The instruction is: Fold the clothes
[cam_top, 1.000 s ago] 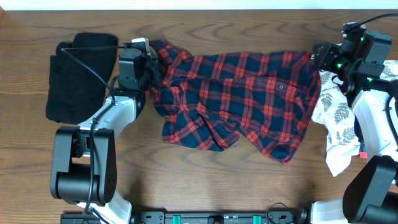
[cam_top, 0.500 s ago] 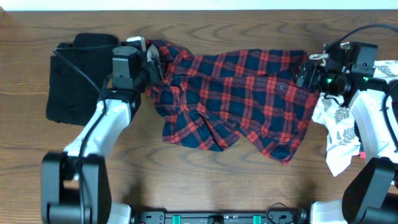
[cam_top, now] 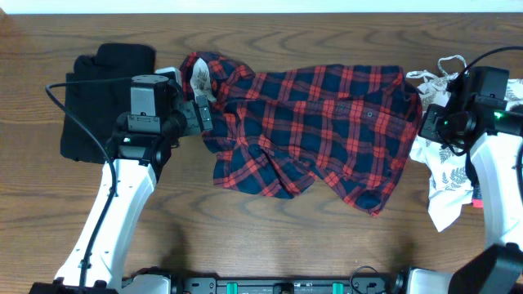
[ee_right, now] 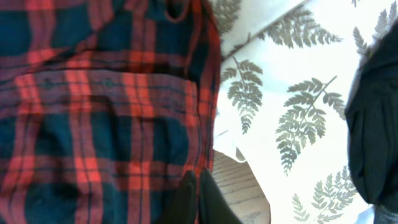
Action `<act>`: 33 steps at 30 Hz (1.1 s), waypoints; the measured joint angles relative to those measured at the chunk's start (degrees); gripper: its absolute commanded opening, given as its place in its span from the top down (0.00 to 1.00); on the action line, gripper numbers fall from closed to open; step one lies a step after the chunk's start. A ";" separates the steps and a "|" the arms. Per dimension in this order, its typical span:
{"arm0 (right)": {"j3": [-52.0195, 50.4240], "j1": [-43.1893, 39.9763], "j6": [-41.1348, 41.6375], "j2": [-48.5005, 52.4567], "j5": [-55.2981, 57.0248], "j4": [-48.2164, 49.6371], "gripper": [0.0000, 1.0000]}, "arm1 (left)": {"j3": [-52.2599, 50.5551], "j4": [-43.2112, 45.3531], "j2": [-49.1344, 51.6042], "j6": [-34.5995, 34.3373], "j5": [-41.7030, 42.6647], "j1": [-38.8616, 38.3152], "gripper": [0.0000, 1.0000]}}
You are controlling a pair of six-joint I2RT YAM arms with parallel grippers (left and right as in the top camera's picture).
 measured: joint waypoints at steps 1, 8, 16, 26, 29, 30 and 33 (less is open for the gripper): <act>0.00 -0.39 0.13 1.11 0.39 0.24 0.99 | 0.00 -0.31 -0.20 0.00 0.00 0.00 0.02; 0.00 -3.65 0.63 11.43 1.60 1.42 0.99 | 0.00 -1.79 -0.24 0.00 0.00 0.00 0.02; -0.02 -8.26 1.84 22.58 1.79 3.98 0.99 | 0.00 -1.99 -0.24 0.00 0.00 0.00 0.02; 0.00 -18.58 3.32 23.23 -0.37 8.35 0.99 | 0.00 -3.32 -0.24 0.00 0.00 0.00 0.02; 0.00 -22.01 3.63 23.23 -0.09 8.79 0.99 | 0.00 -3.56 -0.24 0.00 0.00 0.00 0.02; 0.00 -22.82 3.69 23.26 -0.33 9.01 0.99 | 0.00 -3.61 -0.24 0.00 0.00 0.00 0.02; 0.00 -24.28 3.37 23.37 -3.02 9.77 0.96 | 0.00 -3.72 -0.24 0.00 0.00 0.00 0.02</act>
